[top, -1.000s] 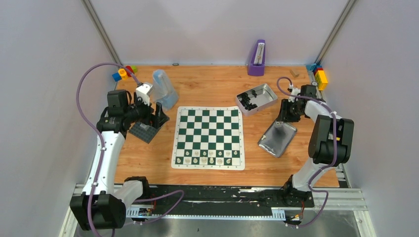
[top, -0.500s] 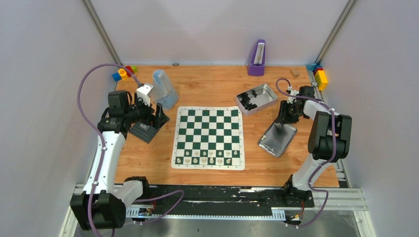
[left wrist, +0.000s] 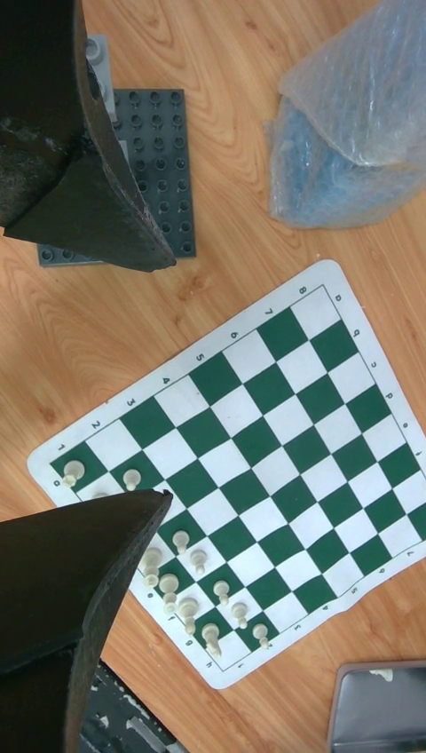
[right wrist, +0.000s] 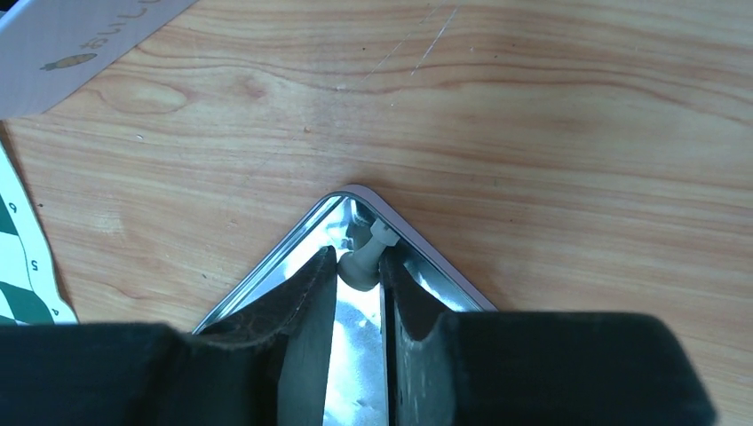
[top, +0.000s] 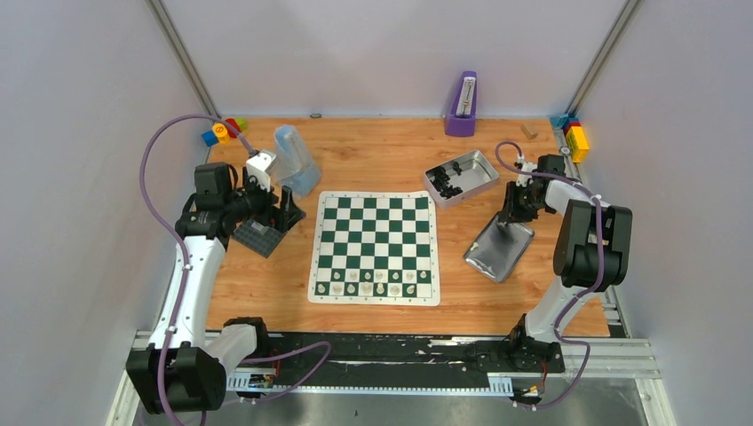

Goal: Set up the chess pieces on the board
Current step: Pick up the chess piece from the storage box.

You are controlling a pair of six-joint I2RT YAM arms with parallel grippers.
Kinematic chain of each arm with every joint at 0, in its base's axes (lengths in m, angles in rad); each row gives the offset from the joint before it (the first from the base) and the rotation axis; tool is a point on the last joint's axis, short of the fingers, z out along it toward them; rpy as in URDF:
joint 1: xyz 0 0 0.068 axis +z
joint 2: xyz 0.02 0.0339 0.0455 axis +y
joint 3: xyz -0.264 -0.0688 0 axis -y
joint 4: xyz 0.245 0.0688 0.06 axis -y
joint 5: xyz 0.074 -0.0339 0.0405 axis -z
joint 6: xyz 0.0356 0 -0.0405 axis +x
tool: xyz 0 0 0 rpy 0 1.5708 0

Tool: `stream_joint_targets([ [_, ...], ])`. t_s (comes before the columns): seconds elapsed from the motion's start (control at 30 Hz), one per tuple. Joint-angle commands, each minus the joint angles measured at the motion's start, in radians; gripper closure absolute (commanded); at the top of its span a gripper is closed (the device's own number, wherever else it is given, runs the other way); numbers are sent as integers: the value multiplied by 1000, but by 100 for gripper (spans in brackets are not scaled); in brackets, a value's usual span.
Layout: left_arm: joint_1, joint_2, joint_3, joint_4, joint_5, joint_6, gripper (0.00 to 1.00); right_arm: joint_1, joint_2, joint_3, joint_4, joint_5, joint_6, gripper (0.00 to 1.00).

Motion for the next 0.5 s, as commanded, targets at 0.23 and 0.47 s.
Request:
stream_joint_targets([
  [0.23,-36,-7,56,-11,27,41,0,-3,-131,-3,-52,-33,-125,89],
  [0.47,-92,28,88,-10,157,26,4,68,-319,-22,-163,-321,-296,91],
])
